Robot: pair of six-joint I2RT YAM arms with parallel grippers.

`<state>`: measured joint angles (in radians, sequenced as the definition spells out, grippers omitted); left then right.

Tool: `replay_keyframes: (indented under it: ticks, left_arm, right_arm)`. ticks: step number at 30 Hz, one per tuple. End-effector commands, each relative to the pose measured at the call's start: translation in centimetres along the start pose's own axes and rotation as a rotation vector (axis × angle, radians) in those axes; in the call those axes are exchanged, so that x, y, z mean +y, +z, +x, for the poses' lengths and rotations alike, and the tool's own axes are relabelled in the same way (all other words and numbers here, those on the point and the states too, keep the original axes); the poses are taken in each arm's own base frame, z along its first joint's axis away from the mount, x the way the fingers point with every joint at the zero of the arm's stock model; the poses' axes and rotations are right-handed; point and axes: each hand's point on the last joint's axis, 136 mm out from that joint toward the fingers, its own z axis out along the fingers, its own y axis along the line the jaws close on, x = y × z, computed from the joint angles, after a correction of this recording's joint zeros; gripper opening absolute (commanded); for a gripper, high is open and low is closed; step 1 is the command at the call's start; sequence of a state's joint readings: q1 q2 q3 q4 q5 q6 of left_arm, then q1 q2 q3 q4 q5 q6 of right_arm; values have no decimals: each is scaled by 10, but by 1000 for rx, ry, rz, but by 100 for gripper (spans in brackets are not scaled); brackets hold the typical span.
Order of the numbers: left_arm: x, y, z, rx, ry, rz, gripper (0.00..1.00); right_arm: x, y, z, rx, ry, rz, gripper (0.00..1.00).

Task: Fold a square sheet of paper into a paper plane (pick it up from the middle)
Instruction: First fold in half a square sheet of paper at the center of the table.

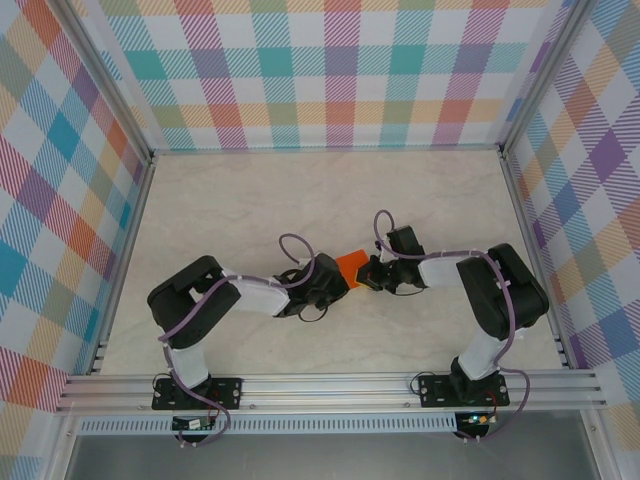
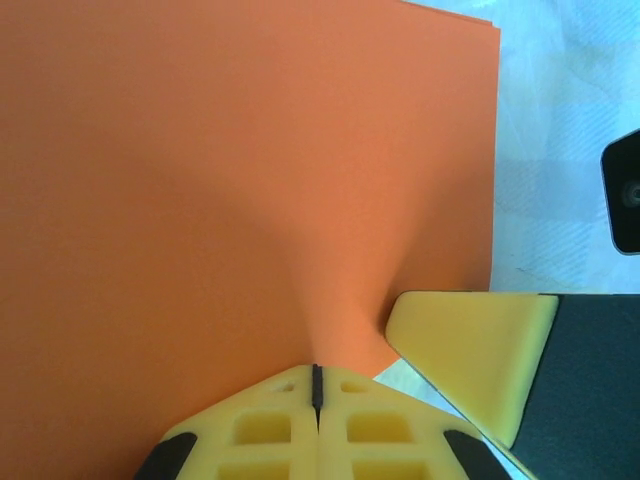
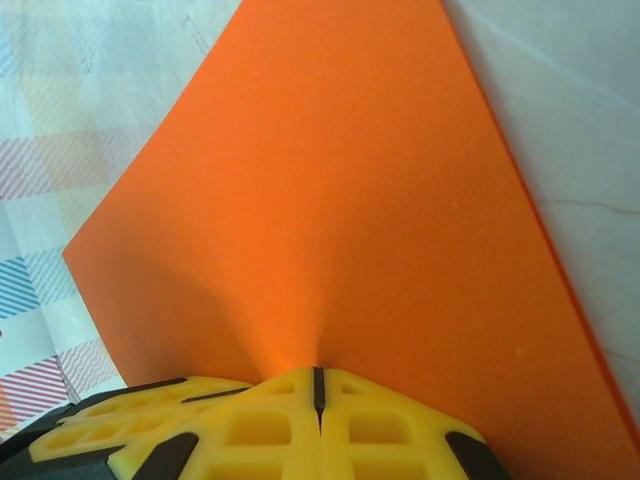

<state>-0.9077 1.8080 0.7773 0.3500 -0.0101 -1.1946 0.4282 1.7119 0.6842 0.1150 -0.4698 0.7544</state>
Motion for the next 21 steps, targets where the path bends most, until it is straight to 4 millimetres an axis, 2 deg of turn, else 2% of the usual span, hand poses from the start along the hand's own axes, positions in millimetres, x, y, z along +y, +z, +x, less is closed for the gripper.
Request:
replay_keyframes:
  ticks: [1, 6, 14, 17, 21]
  left_arm:
    - [55, -10, -1, -58, -58, -146, 0]
    - [84, -30, -7, -129, -98, -194, 0]
    - [126, -58, -9, -197, -144, -265, 0]
    - [130, -67, -11, -209, -126, -275, 0]
    - [120, -82, -16, -235, -42, -261, 0]
  right_arm:
    - [-67, 1, 7, -30, 115, 276, 0]
    - [-77, 0, 7, -29, 130, 332, 0]
    - [-81, 2, 6, -22, 139, 351, 0]
    - [-81, 3, 7, -17, 138, 349, 0]
    - [-77, 3, 4, -23, 123, 335, 0]
